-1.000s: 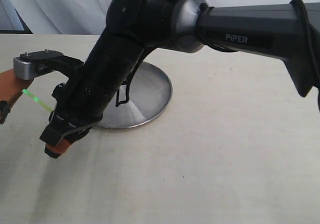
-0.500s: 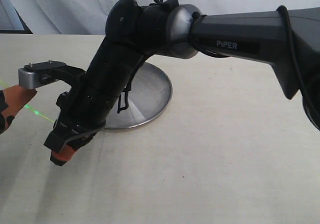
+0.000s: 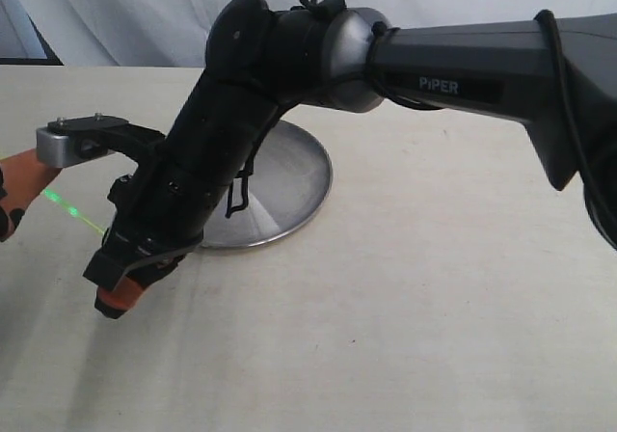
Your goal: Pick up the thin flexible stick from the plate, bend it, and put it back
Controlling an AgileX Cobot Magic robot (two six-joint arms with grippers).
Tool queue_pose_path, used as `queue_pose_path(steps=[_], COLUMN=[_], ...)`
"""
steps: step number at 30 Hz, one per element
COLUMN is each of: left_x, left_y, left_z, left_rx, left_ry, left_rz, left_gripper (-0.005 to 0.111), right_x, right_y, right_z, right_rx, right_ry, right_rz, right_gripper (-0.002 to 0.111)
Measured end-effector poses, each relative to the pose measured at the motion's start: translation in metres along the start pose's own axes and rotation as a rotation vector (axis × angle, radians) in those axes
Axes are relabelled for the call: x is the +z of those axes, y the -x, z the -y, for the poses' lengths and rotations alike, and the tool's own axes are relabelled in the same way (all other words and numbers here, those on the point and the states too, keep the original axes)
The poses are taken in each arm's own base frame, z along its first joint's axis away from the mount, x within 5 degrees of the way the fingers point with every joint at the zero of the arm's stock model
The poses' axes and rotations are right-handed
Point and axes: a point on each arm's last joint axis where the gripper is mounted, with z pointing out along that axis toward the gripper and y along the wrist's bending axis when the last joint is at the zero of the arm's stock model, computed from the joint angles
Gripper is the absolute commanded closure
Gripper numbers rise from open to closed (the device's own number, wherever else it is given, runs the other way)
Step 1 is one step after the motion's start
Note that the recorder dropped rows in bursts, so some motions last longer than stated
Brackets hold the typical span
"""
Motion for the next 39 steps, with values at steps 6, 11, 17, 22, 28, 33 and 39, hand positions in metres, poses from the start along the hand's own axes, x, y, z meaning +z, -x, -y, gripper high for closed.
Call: queue_pose_path(steps=[6, 11, 17, 22, 28, 33, 39], left_x=[0.000, -0.001, -0.001, 0.000, 0.001, 0.000, 0.000], left_y=[0.006, 0.012, 0.012, 0.009, 0.006, 0.005, 0.012], left_z=[-0.003, -0.002, 0.005, 0.003, -0.003, -0.003, 0.005], left_rx=[-0.003, 0.015, 0.199, 0.274, 0.290, 0.292, 0.234], left_ry=[0.036, 0.027, -0.042, -0.013, 0.048, 0.056, -0.027], left_rz=[0.067, 0.133, 0.135, 0.087, 0.039, 0.037, 0.122], left_gripper=[0.071, 0.106, 0.106, 0.106, 0.107, 0.107, 0.107], right_x=[0.000, -0.003, -0.003, -0.002, -0.009, -0.016, -0.016], right_y=[0.000, 0.001, 0.001, 0.000, 0.001, 0.003, 0.003], right_z=[0.000, -0.003, -0.003, -0.004, -0.010, -0.017, -0.016], right_rx=[0.000, -0.007, -0.011, -0.013, -0.035, -0.054, -0.055], right_ry=[0.000, -0.001, 0.005, 0.016, 0.007, 0.001, -0.004], right_rz=[0.000, 0.007, 0.008, -0.004, -0.007, 0.006, 0.006], right_gripper=[0.109, 0.109, 0.109, 0.109, 0.109, 0.109, 0.109])
